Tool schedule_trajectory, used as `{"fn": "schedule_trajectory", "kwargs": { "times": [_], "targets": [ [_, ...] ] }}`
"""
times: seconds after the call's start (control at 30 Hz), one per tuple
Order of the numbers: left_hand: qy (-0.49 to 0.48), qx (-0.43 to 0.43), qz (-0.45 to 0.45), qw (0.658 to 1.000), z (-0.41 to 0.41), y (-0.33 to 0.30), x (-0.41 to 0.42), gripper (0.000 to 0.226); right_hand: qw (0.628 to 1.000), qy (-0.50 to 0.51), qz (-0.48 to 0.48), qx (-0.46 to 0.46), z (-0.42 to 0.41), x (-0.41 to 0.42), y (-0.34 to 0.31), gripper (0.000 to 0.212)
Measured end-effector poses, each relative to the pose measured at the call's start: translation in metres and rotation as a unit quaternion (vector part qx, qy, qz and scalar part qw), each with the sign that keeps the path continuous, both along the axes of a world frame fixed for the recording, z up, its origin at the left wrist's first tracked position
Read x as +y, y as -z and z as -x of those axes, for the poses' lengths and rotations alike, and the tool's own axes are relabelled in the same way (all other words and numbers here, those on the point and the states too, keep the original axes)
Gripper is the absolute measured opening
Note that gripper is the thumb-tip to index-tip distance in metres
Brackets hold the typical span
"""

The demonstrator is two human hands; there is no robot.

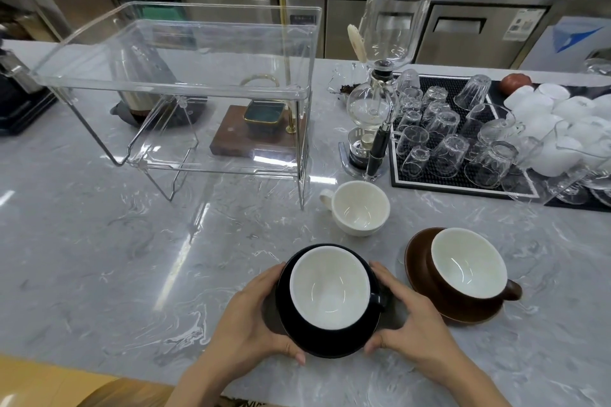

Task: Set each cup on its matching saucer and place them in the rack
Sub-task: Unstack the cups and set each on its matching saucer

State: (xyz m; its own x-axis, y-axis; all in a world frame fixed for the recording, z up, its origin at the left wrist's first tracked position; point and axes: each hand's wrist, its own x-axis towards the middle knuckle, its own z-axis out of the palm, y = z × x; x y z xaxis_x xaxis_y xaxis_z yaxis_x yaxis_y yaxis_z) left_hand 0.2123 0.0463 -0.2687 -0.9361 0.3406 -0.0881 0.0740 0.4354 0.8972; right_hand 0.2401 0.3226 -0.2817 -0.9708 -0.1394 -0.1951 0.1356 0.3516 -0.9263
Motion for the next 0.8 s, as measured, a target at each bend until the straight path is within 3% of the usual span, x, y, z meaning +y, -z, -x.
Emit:
{"fn": "schedule_trajectory", "kwargs": {
  "times": [0.8],
  "targets": [
    [-0.083,0.037,0.023,0.996,0.0,-0.024,-0.071,0.116,0.998,-0.055,-0.022,0.016,0.044,-0.071,-0.031,0.112]
  ]
}}
